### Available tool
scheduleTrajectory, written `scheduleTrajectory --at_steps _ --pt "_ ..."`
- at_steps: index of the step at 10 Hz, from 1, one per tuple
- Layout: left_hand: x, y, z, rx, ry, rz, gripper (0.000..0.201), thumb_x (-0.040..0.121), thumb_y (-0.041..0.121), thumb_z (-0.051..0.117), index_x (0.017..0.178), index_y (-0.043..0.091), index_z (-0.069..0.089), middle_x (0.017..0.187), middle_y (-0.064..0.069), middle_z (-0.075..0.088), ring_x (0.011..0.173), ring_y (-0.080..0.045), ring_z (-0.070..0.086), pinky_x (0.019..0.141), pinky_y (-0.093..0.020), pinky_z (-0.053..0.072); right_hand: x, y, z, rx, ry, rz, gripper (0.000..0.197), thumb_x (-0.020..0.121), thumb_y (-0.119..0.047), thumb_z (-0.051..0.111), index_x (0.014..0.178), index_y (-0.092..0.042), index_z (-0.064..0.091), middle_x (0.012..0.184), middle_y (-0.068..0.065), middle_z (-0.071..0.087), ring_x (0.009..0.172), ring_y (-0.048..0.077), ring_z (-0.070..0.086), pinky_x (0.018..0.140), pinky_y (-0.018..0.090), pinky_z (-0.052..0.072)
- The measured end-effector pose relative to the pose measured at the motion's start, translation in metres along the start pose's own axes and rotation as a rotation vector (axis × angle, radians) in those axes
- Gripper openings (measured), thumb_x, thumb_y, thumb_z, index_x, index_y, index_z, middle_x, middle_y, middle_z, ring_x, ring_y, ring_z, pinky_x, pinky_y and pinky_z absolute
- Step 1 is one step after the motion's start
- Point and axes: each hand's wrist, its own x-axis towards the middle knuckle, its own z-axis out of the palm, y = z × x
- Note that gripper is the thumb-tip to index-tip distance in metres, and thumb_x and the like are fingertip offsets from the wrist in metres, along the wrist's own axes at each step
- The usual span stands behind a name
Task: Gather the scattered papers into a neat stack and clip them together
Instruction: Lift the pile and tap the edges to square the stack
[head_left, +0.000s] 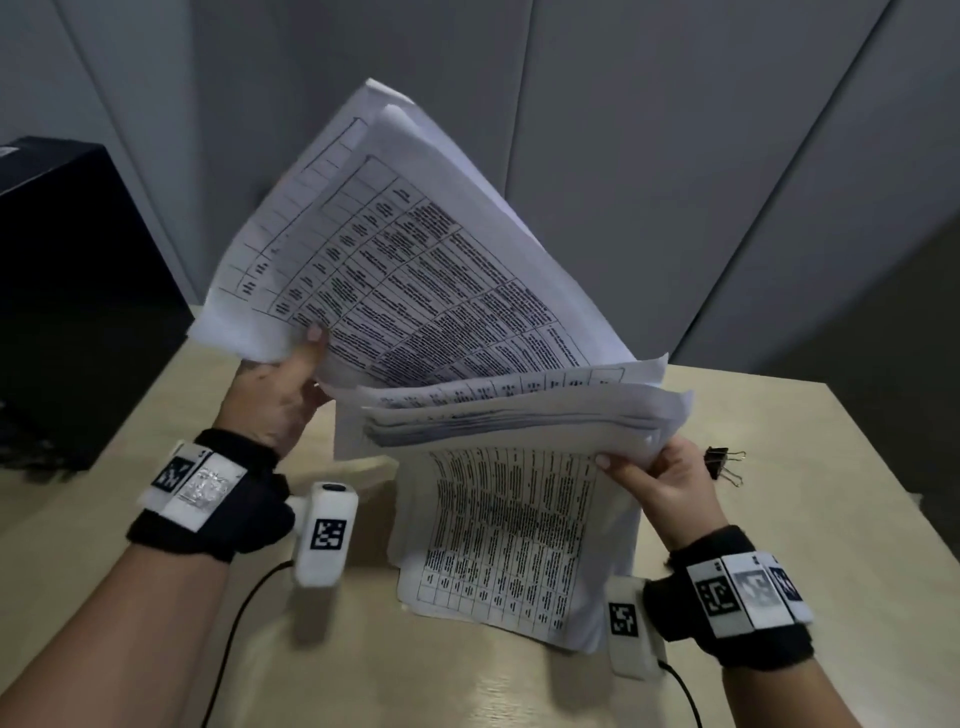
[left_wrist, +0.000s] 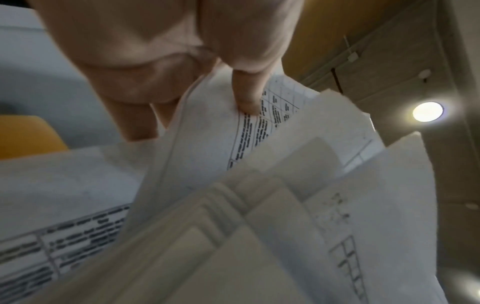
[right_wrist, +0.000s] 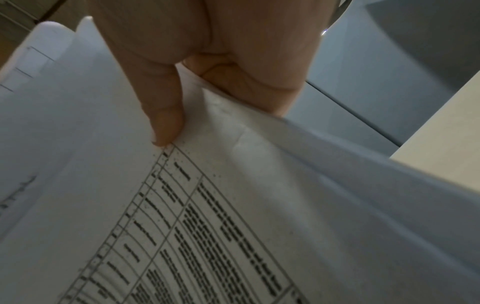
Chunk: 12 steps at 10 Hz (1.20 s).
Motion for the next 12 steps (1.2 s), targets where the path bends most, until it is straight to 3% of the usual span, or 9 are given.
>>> scheduleTrajectory --at_steps 2,3,5,6,8,9,10,11,12 --pt "-0.005 0.000 0.014 0.160 0.026 0.010 0.030 0.088 0.027 0.051 0.101 0.001 0.053 0.072 -0.002 0.063 0.055 0.001 0.065 0.049 -0.013 0.050 0.001 -0.001 0.002 -0.005 -0.001 -0.002 0.030 0.073 0.018 0.062 0.078 -0.012 0.066 0.069 -0.014 0.072 0.068 0.000 0.065 0.066 0.014 0.053" --pt "0.003 -0.004 -0.001 0.034 0.002 0.011 0.036 0.091 0.022 0.056 0.124 0.011 0.051 0.106 -0.003 0.067 0.094 -0.016 0.069 0.071 -0.035 0.059 0.001 0.001 -0.001 -0.015 0.012 -0.015 0.035 0.072 0.014 0.065 0.073 -0.021 0.071 0.070 -0.014 0.072 0.069 0.001 0.066 0.066 0.015 0.053" --pt "0.003 -0.015 -0.007 0.527 0.014 -0.015 0.016 0.073 0.022 0.073 0.069 0.032 0.060 0.051 0.047 0.049 0.058 0.029 0.050 0.057 0.005 0.039 0.002 -0.002 0.001 0.031 -0.003 -0.025 0.019 0.059 -0.029 0.081 0.076 -0.030 0.074 0.073 -0.013 0.073 0.071 0.002 0.067 0.067 0.015 0.053" --pt "0.003 -0.026 -0.007 0.453 0.070 -0.029 0.026 0.069 0.017 0.072 0.069 0.033 0.052 0.046 0.038 0.053 0.050 0.020 0.052 0.054 0.002 0.041 0.001 -0.003 0.001 0.036 -0.006 -0.029 0.036 0.053 -0.053 0.079 0.082 -0.032 0.073 0.079 -0.014 0.074 0.076 0.002 0.068 0.069 0.015 0.053" --pt "0.006 -0.014 -0.006 -0.033 0.128 0.041 0.031 0.087 -0.008 0.051 0.109 0.012 0.057 0.090 0.012 0.072 0.085 -0.004 0.066 0.072 -0.017 0.054 -0.004 0.007 -0.003 -0.021 0.068 -0.042 0.039 0.073 0.011 0.065 0.078 -0.026 0.074 0.073 -0.012 0.073 0.072 0.005 0.067 0.068 0.017 0.054" --pt "0.012 -0.007 -0.020 0.014 0.232 0.047 0.010 0.078 0.012 0.070 0.085 0.019 0.067 0.071 0.013 0.072 0.071 -0.003 0.067 0.067 -0.017 0.053 -0.005 0.006 -0.008 0.015 0.105 -0.005 0.035 0.074 0.015 0.063 0.070 -0.019 0.073 0.068 -0.011 0.073 0.068 0.003 0.067 0.065 0.016 0.053" --pt "0.012 -0.003 -0.038 0.187 0.275 0.053 0.031 0.061 0.042 0.082 0.080 0.020 0.072 0.083 0.004 0.070 0.085 -0.016 0.062 0.100 -0.040 0.046 -0.006 0.005 -0.015 0.032 0.089 0.009 0.043 0.075 0.016 0.060 0.074 -0.023 0.075 0.070 -0.010 0.073 0.069 0.003 0.067 0.066 0.015 0.053" --pt "0.007 0.005 -0.039 0.457 0.249 -0.058 0.037 0.079 0.037 0.069 0.100 0.007 0.065 0.110 -0.025 0.064 0.101 -0.030 0.059 0.097 -0.039 0.040 -0.007 0.003 -0.019 0.043 0.067 0.036 0.034 0.075 0.016 0.060 0.074 -0.015 0.073 0.072 -0.006 0.074 0.071 0.008 0.068 0.068 0.018 0.054" --pt "0.005 0.005 -0.035 0.426 0.228 -0.149 0.020 0.088 0.019 0.061 0.106 0.010 0.056 0.117 -0.017 0.058 0.108 -0.023 0.056 0.084 -0.026 0.036 -0.007 0.002 -0.019 0.043 0.052 0.040 0.031 0.075 0.015 0.059 0.076 -0.013 0.072 0.073 -0.006 0.074 0.072 0.009 0.068 0.067 0.019 0.055"
